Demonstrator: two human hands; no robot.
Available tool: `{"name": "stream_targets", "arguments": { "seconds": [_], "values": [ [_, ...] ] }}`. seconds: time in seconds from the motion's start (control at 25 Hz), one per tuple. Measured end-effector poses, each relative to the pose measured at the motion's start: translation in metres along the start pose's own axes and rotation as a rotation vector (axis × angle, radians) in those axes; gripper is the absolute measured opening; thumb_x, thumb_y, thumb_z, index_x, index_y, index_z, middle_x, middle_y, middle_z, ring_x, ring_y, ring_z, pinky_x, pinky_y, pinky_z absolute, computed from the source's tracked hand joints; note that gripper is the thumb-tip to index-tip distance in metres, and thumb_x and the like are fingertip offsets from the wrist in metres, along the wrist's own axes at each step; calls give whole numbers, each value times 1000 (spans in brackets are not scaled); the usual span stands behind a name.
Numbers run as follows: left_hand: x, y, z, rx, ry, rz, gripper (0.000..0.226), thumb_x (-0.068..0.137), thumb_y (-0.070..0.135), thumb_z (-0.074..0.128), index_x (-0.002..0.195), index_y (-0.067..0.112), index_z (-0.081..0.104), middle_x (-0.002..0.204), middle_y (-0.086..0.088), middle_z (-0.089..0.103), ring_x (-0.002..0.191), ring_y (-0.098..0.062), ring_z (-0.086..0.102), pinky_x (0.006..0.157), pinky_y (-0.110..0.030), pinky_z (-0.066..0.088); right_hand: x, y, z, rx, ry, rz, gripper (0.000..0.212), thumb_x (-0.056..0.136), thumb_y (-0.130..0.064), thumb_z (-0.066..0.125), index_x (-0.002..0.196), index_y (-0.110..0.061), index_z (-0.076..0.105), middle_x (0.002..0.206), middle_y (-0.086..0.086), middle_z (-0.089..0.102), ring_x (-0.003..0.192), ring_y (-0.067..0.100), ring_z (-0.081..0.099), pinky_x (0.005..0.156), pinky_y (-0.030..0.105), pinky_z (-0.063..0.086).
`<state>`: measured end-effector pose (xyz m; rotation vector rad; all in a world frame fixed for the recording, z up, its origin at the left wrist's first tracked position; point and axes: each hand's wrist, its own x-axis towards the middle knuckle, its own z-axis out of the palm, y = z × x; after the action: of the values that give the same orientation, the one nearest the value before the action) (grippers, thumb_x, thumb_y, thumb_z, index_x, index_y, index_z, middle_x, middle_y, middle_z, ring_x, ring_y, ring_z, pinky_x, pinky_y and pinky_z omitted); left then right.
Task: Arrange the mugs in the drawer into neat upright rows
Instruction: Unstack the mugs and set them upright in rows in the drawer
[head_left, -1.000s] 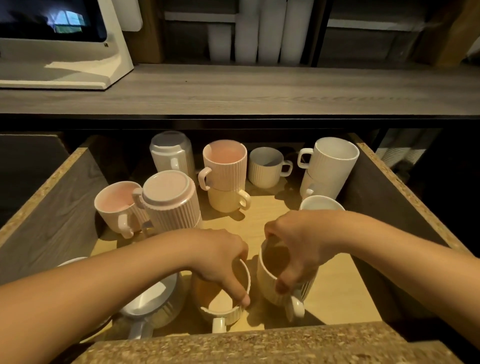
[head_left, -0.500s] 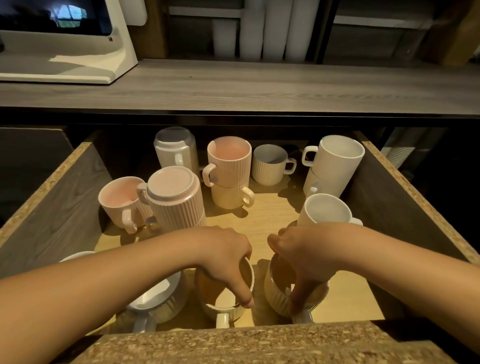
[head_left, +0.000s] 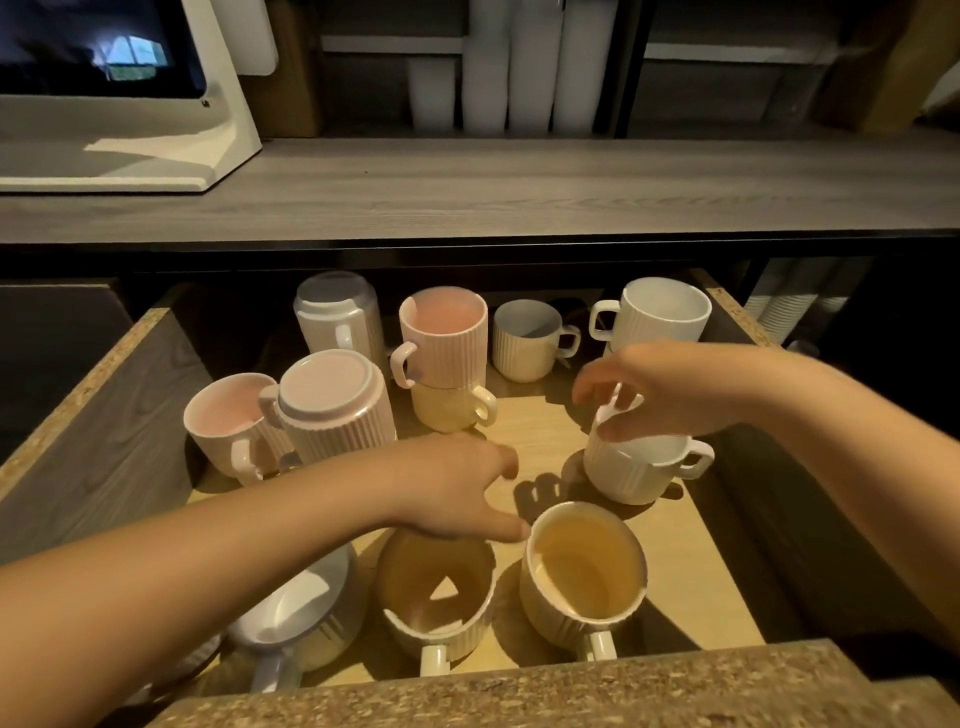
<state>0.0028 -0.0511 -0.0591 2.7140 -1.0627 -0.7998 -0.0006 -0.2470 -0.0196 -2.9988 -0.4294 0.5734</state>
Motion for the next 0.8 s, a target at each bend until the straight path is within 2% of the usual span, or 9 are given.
{"name": "stream_targets", "arguments": {
  "seconds": [0.08,0.16,0.28,0.36,0.52,0.68,0.8],
  "values": [
    [9,5,-10,-5,85,20,59,89,48,52,139,21,35,142,-1,45,122,-17,48,96,-29,45,4,19,1,-42,13,69,52,86,-27,65,134,-25,45,132,-1,55,117,18,53,88,26,48],
    [23,12,-18,-20,111,35,59,90,46,51,140,19,34,143,-2,44,122,-19,48,95,-29,45,10,28,7,-25,-59,147,64,82,-26,70,138,-28,39,136,0,51,121,21,49,94,32,49],
    [52,21,-21,-54,70,49,66,90,44,53,144,16,27,149,-5,36,130,-22,41,101,-33,40,18,29,15,24,-157,198,80,78,-26,73,143,-32,27,142,-1,44,127,25,44,98,37,47],
    [70,25,-18,-108,18,50,70,89,42,55,146,16,23,150,-7,33,132,-24,38,103,-34,38,23,29,20,12,-191,196,85,75,-27,76,143,-34,26,141,0,45,126,25,45,97,37,48],
    [90,28,-12,-272,-27,67,69,87,38,59,144,19,25,147,-5,37,129,-23,41,103,-35,41,34,31,26,-78,-181,189,79,71,-29,79,139,-28,38,131,2,52,119,25,50,96,38,49],
    [92,28,-5,-358,-39,68,75,86,39,60,147,23,18,154,-2,26,136,-24,33,108,-38,36,36,31,24,-155,-219,257,59,72,-43,74,125,-23,56,95,-2,57,95,19,57,86,33,51],
    [92,30,1,-425,-70,83,79,87,39,60,148,29,10,157,1,18,140,-24,26,109,-38,31,30,33,18,-152,-172,368,64,71,-56,68,126,-26,53,100,-3,56,102,20,57,88,32,50]
  ]
}}
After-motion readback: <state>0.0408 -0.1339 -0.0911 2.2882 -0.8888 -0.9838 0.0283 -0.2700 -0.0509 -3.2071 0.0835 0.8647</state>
